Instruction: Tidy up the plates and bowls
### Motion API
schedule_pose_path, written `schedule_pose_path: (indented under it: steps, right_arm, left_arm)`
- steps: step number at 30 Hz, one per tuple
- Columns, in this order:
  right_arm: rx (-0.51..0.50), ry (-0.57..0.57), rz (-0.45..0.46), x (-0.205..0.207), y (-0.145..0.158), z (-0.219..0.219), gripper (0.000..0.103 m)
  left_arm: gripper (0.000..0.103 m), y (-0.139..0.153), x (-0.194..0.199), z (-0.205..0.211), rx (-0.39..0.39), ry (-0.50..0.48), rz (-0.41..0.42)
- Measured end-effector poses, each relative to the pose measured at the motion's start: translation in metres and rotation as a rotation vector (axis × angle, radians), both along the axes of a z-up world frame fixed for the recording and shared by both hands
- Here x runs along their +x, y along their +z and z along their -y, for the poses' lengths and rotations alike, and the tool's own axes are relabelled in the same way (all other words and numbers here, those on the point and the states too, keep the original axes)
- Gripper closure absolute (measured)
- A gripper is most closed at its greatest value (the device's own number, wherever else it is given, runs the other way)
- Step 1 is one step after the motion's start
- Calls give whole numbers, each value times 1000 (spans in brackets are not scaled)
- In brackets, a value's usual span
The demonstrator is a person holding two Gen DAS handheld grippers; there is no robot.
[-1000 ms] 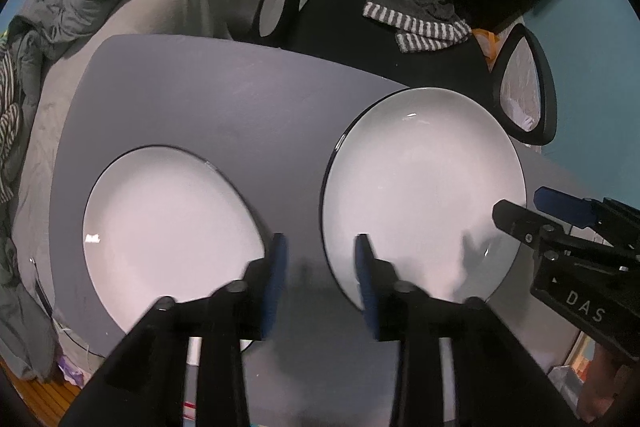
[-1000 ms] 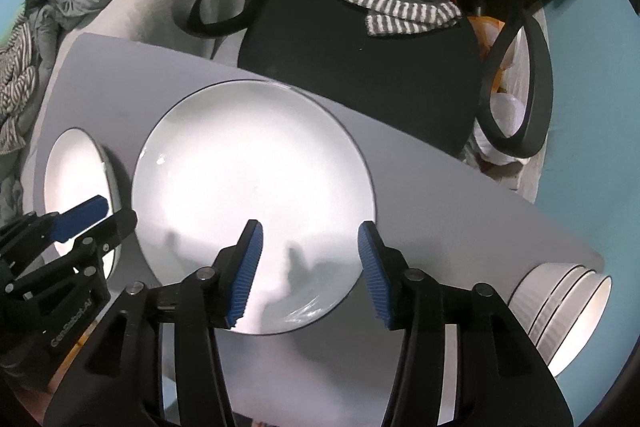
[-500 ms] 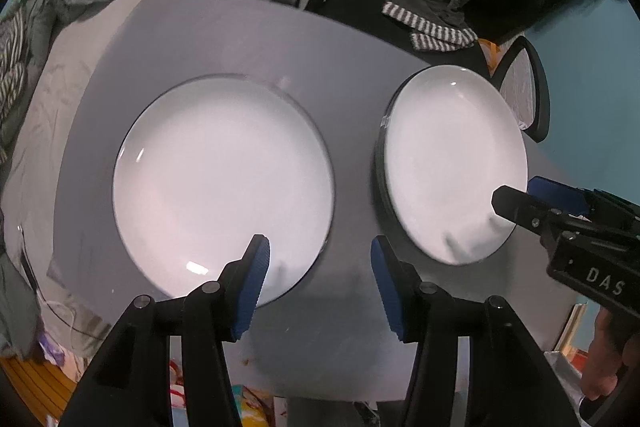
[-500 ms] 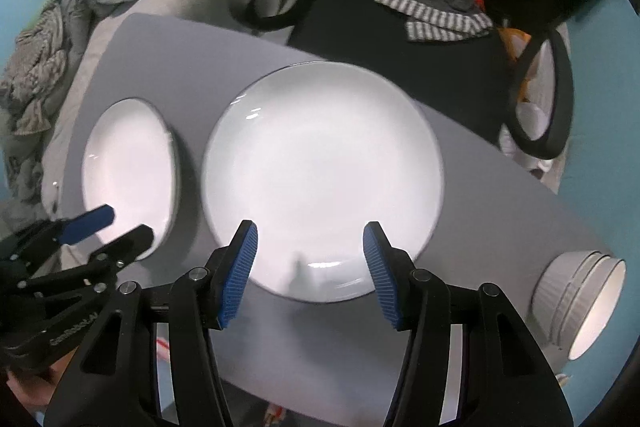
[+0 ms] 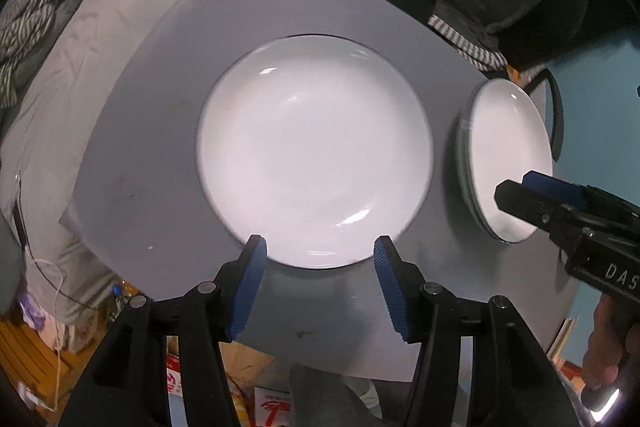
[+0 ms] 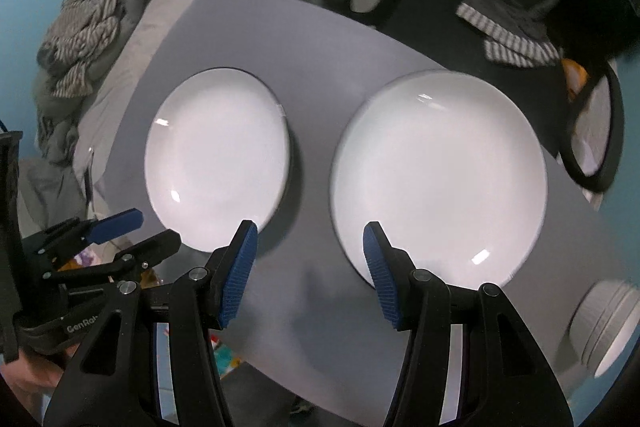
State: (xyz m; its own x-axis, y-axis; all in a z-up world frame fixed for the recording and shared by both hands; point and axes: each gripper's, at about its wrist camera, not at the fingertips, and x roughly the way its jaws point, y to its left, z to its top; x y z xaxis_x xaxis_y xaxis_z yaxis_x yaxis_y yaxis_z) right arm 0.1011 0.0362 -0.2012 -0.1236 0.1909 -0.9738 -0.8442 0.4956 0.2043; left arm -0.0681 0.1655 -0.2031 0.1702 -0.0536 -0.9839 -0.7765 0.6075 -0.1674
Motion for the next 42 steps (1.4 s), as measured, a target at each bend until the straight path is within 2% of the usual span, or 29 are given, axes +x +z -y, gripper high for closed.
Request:
schedule_pose_path:
  steps: [8,17,22,30,31,33,36,40,42]
  right_arm:
    - [-29,125,20,-9,-15,-48,48]
    - [-68,186,25,-5,-40,-79,48]
    - [-95,188,5,0,-57,-86,48]
    - [-114,202,-10,-4,-73,-93,49]
    - [-113,196,-16,-3,-74,-93,50]
    - [-112,184,-38,-3,-76,-93,62]
    - [-115,183,-60,-4,-79,-93,73]
    - [-114,186,-62,-6,-81,-91,76]
    - [-110,178,-60,-7,-81,-91,78]
  left_arm:
    - [44,-11,-32,-35,-13,124,-9]
    - [43,-34,-44,-67,-41,205,-1]
    - [43,-46,-46,-74,-71,218,19]
    - [43,-64,-41,-72,-103,211,5]
    - [43,-66,-40,-73,-108,213,7]
    - [44,-68,-39,-73,-119,214,20]
    - [44,-73,-36,-72,-133,206,33]
    - [45,-76,-34,-70,-135,189,28]
    - [53,-75,-31,-69,-121,174,24]
